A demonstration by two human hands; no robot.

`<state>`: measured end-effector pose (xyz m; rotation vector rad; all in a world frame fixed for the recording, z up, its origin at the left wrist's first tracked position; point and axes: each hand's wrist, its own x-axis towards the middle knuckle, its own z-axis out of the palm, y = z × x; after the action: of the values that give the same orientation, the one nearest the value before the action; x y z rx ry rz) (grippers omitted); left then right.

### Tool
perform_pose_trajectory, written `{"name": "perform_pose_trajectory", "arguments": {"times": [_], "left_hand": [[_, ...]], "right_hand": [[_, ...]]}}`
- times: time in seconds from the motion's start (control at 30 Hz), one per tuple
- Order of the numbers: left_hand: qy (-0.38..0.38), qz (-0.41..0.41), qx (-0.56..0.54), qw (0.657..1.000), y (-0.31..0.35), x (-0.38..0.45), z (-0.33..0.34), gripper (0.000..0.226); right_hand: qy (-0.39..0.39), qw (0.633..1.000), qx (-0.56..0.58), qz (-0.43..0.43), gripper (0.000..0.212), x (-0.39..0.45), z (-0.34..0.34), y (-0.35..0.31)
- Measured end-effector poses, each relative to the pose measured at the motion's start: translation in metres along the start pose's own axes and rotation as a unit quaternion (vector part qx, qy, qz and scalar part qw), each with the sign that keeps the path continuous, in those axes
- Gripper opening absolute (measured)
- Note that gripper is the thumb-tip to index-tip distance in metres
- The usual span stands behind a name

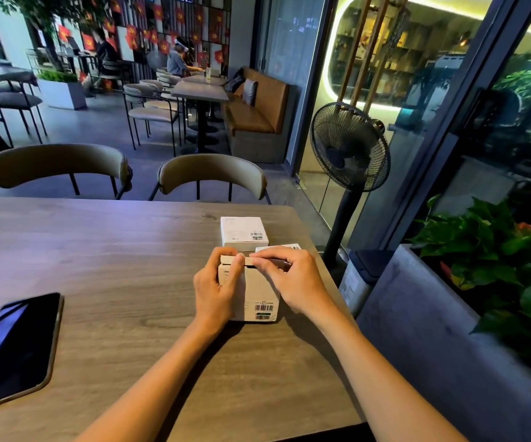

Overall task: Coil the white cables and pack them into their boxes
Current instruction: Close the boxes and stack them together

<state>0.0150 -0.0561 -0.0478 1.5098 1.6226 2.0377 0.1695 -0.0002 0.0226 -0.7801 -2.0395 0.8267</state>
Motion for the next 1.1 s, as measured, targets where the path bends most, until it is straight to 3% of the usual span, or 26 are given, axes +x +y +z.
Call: {"name": "perform_pose_trajectory", "arguments": {"times": [0.3, 0.47, 0.53, 0.73, 0.83, 0.9, 0.93, 1.0, 1.1], "left_hand": [[-0.004, 0.045, 0.001, 0.999, -0.006, 0.001, 0.0, 0.008], [0.001, 0.056, 0.001, 0.998, -0.01, 0.004, 0.003, 0.037], [0.011, 0.073, 0.022, 0.997, -0.008, 0.006, 0.003, 0.052], [0.031, 0.098, 0.06, 0.993, -0.001, 0.006, 0.003, 0.058], [0.031, 0.084, 0.063, 0.994, 0.0, 0.003, 0.002, 0.054], [0.028, 0.082, 0.071, 0.994, 0.0, 0.003, 0.001, 0.041], [0.026, 0.083, 0.073, 0.994, 0.001, 0.004, 0.001, 0.035], [0.025, 0.072, 0.075, 0.994, 0.0, 0.003, 0.0, 0.027], [0.03, 0.013, 0.031, 0.999, 0.003, 0.001, 0.0, 0.021]], "right_hand": [[-0.04, 0.995, -0.041, -0.083, 0.008, 0.0, -0.009, -0.006], [-0.04, 0.996, -0.04, -0.063, 0.026, -0.007, -0.006, 0.003], [-0.031, 0.992, -0.068, -0.099, 0.031, -0.011, -0.006, 0.008], [-0.013, 0.976, -0.133, -0.171, 0.039, -0.027, -0.001, 0.024], [-0.009, 1.0, -0.009, -0.018, 0.045, -0.028, -0.007, 0.016], [0.048, 0.992, 0.035, 0.11, 0.055, -0.019, -0.013, 0.022], [0.072, 0.983, -0.007, 0.169, 0.062, -0.013, -0.016, 0.033], [0.041, 0.944, -0.168, 0.28, 0.081, -0.007, -0.022, 0.057], [-0.024, 0.898, -0.277, 0.34, 0.091, -0.012, -0.019, 0.082]]}}
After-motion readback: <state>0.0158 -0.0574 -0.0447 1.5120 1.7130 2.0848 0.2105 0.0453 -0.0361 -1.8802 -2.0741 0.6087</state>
